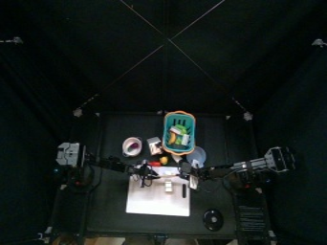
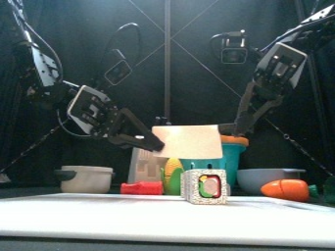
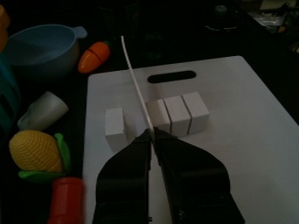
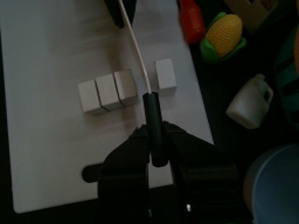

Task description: Cut second piece of sushi

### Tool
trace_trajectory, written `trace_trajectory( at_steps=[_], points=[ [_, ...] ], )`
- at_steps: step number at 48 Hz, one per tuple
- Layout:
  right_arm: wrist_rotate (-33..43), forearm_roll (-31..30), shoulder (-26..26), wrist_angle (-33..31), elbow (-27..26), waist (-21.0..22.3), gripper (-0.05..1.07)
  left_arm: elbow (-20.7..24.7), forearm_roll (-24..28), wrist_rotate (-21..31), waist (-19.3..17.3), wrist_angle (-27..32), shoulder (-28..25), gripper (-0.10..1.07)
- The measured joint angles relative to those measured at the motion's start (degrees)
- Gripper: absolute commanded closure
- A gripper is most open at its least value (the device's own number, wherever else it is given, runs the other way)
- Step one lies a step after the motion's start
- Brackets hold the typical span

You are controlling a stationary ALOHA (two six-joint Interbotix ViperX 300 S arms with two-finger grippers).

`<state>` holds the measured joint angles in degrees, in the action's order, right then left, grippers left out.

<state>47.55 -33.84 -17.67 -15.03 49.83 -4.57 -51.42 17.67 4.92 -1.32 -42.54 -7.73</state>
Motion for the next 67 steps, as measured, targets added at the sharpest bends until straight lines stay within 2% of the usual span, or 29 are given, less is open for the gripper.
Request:
trace_trajectory(
  at_steps=[12,35,67],
  points=[
    [0.0,0.6,-0.1,0.4,0.9,-2.7,0.7,0.1,0.2,0.0,2.4,-0.3,0.1,0.49],
    [0.0,2.5,2.4,0.6,1.5,-2.8,0.7,1.1,-1.9,0.2,4.4,-0.5,-3.8,0.49],
    [0.1,3.3,4.6,1.2,1.5,-3.3,0.7,1.3,-4.0,0.1,4.7,-0.7,-5.9,0.49]
  ],
)
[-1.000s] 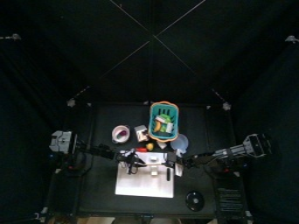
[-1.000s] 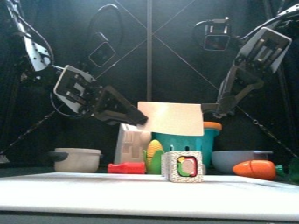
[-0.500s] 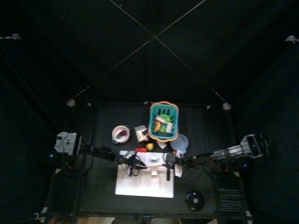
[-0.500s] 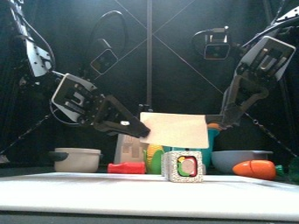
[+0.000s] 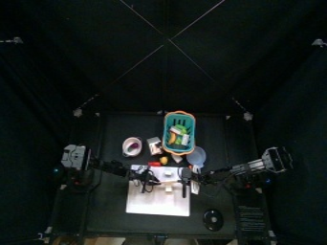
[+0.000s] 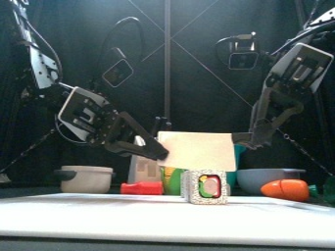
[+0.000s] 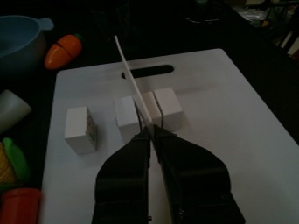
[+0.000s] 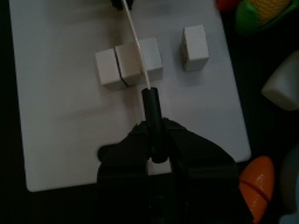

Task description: Cut second piece of sushi

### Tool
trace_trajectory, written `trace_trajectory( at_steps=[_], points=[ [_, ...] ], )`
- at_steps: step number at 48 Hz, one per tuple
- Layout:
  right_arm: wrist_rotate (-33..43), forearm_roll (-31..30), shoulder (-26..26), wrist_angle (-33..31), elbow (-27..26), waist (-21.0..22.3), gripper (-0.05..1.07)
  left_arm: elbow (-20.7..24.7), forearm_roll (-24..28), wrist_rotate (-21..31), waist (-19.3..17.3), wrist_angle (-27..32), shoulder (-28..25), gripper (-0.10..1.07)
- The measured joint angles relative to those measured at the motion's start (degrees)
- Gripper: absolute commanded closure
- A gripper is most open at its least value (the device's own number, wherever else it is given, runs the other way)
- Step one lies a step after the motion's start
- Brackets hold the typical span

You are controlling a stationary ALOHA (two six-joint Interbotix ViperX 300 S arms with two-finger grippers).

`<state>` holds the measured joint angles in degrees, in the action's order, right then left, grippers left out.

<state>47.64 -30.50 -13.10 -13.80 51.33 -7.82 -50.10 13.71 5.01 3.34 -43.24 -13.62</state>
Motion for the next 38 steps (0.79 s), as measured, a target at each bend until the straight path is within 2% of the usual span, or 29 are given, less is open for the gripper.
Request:
trace_trajectory(
  at_steps=[24,38],
  points=[
    [0.2,0.1,6.9,2.5,-1.1,0.1,0.7,0.2,-3.3,0.1,0.4,0.3,-4.4,0.49],
    [0.3,1.1,7.8,2.7,-1.8,0.1,0.7,-0.2,-4.1,0.1,0.5,0.2,-4.8,0.49]
  ],
)
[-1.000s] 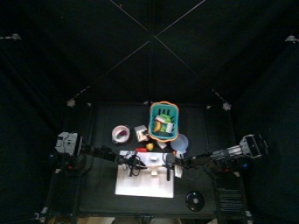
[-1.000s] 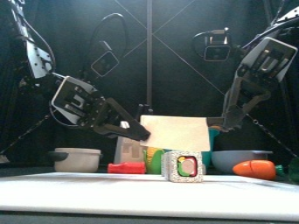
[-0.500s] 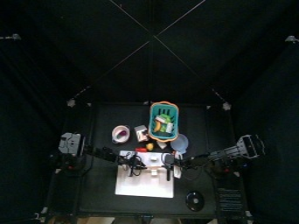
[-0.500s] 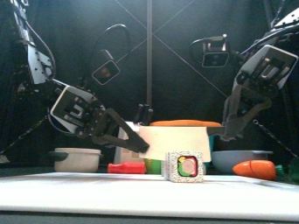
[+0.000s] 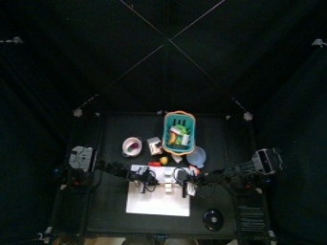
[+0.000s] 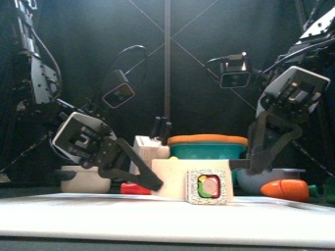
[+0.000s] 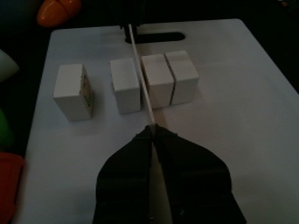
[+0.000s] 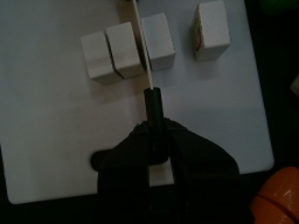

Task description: Cut second piece of sushi

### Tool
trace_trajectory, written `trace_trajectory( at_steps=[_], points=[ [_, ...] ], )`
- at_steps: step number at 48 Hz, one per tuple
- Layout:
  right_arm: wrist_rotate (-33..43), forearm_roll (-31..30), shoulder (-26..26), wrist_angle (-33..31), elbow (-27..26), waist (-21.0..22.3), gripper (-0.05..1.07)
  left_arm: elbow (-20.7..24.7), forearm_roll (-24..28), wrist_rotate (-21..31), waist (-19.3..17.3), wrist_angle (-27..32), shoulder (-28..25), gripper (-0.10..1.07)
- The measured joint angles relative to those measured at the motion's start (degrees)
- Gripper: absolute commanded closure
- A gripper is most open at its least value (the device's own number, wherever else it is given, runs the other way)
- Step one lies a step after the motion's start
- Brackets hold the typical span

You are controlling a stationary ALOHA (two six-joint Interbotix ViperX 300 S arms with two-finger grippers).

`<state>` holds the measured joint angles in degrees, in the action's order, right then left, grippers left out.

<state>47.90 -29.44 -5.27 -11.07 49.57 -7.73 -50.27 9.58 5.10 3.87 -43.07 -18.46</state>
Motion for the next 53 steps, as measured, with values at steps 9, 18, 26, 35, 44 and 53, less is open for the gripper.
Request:
trace_trajectory(
  at_steps=[9,18,26,35,44,53],
  points=[
    [0.0,1.4,0.1,0.3,-0.1,-0.8,0.7,0.0,-0.4,0.0,0.5,0.3,0.0,0.49],
    [0.0,2.7,0.3,0.4,-0.3,-2.5,0.7,-0.2,-0.4,0.4,1.8,0.4,0.5,0.49],
    [0.0,3.8,0.5,0.4,-0.5,-3.9,0.7,0.0,-0.4,1.1,3.3,0.5,0.9,0.49],
    [0.0,3.8,0.4,-0.4,-1.0,-4.0,0.7,0.0,-0.4,1.4,3.7,0.7,1.1,0.49],
    [-0.1,3.3,-0.6,-3.0,-1.8,-4.0,0.7,-0.4,-0.4,1.2,3.7,0.9,2.8,0.49],
    [-0.4,2.7,-2.5,-4.5,-2.2,-4.1,0.7,-0.8,-0.4,1.0,3.7,1.8,5.5,0.49]
  ],
)
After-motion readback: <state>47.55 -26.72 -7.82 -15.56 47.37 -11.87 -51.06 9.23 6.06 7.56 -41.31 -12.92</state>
